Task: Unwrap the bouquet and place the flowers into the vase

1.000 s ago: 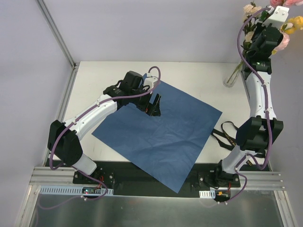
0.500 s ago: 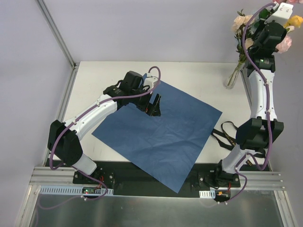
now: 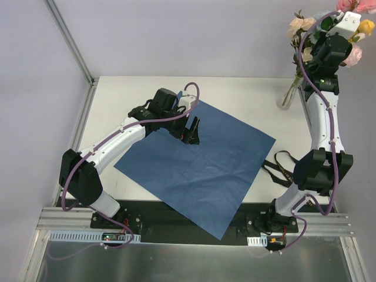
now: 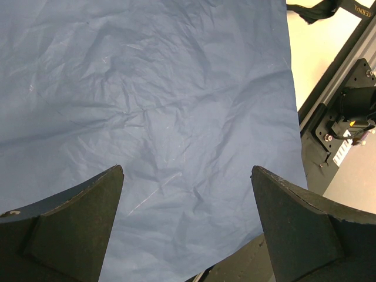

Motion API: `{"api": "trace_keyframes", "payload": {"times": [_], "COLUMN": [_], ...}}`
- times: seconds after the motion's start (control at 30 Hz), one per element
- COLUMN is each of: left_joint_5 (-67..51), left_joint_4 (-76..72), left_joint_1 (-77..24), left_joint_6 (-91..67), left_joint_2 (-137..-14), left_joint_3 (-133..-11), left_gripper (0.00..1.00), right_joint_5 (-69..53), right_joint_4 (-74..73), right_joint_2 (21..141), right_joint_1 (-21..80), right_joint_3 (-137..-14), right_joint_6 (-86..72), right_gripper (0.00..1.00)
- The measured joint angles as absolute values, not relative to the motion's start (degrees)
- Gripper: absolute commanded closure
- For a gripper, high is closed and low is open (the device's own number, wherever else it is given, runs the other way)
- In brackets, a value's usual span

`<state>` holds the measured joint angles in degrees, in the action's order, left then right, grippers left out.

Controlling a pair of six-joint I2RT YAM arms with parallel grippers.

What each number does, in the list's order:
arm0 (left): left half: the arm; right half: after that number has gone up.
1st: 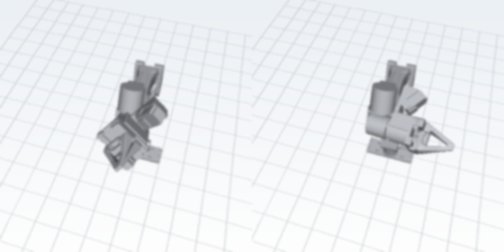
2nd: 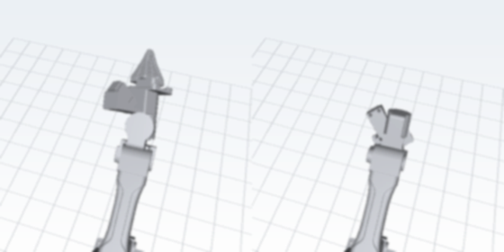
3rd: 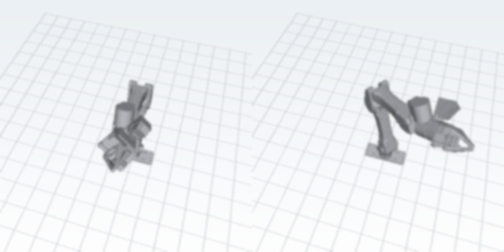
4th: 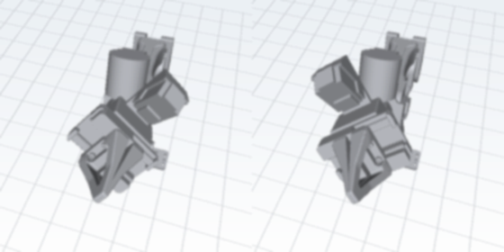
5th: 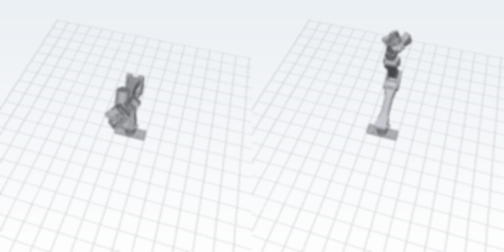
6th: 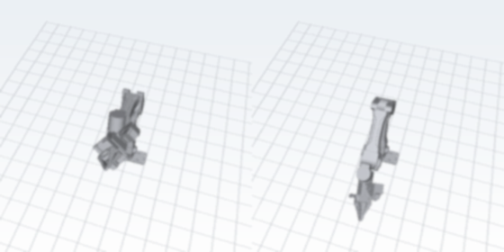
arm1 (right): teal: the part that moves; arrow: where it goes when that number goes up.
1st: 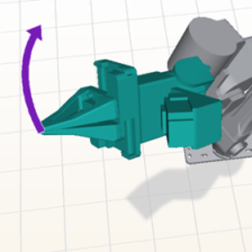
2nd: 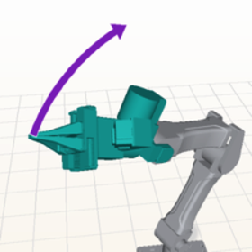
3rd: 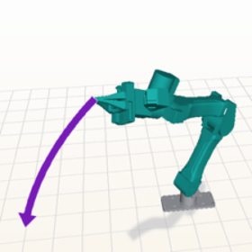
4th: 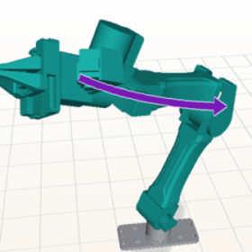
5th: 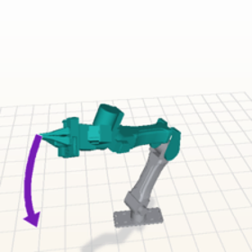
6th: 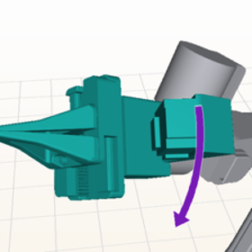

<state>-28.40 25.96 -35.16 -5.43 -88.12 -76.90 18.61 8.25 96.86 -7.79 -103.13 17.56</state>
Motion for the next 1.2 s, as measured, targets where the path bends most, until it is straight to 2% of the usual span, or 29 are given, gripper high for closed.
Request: {"api": "trace_keyframes", "payload": {"times": [0.8,1.0,1.2], "left_joint_5": [-28.4,-28.4,-28.4], "left_joint_4": [26.0,26.0,26.0], "left_joint_1": [-35.2,-35.2,-35.2], "left_joint_6": [-5.5,-5.5,-5.5], "left_joint_2": [-88.1,-88.1,-88.1], "left_joint_3": [-76.9,-76.9,-76.9], "left_gripper": [0.1,0.1,0.1], "right_joint_5": [18.3,16.3,16.1], "right_joint_4": [2.9,10.4,11.1], "right_joint_2": [100.9,99.9,99.7], "right_joint_1": [-7.8,-7.8,-7.8], "right_joint_3": [-113.5,-105.7,-100.4], "right_joint_6": [18.0,18.0,18.0], "right_gripper": [1.0,1.0,1.0]}}
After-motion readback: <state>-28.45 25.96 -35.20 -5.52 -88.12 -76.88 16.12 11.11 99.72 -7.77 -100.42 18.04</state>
